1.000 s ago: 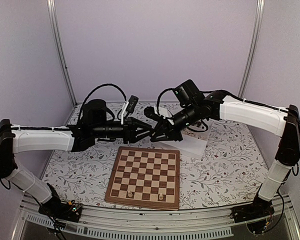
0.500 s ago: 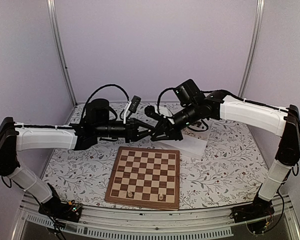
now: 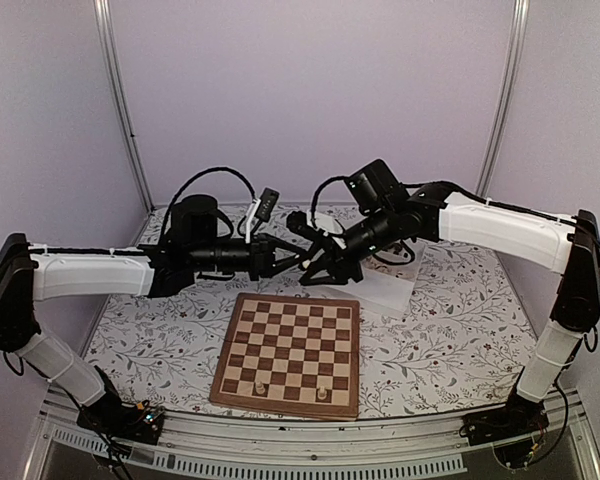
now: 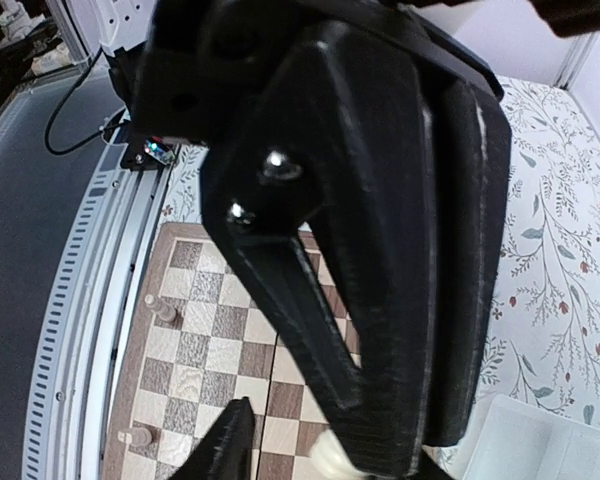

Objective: Set up the chess pieces on the board
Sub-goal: Place the chess piece on the chessboard, then pick up the chess piece from the storage box.

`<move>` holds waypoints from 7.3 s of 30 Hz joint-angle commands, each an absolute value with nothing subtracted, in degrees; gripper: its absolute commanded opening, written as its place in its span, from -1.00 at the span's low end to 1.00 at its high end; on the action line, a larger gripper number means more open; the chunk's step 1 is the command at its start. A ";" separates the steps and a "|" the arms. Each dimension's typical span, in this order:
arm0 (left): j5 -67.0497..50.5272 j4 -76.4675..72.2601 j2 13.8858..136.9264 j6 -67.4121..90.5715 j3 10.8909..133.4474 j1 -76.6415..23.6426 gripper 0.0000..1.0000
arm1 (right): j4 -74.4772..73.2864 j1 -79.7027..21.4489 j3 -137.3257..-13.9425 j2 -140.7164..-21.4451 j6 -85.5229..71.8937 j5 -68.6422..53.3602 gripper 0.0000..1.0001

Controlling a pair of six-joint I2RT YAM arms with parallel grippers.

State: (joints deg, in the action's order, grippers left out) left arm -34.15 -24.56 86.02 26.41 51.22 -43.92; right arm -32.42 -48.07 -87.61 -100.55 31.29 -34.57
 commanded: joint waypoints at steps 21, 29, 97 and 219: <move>3.44 19.52 72.42 21.88 44.84 -52.85 -1.00 | -24.70 -39.56 -65.10 -87.27 35.34 -21.55 0.15; 5.39 24.93 75.92 23.77 44.22 -58.12 -1.00 | -24.66 -39.37 -64.88 -86.79 35.33 -21.99 0.15; 4.56 36.93 81.96 28.71 44.26 -63.90 -0.38 | -27.31 -39.37 -67.68 -89.12 35.60 -24.01 0.18; -16.20 -9.75 117.75 30.67 86.38 -42.39 0.29 | -35.07 -21.50 -93.52 -115.30 33.10 -22.91 -0.86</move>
State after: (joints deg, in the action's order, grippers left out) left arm -14.13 -3.09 113.84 23.77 82.50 -44.21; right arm -36.93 -21.78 -94.59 -119.22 32.38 -21.65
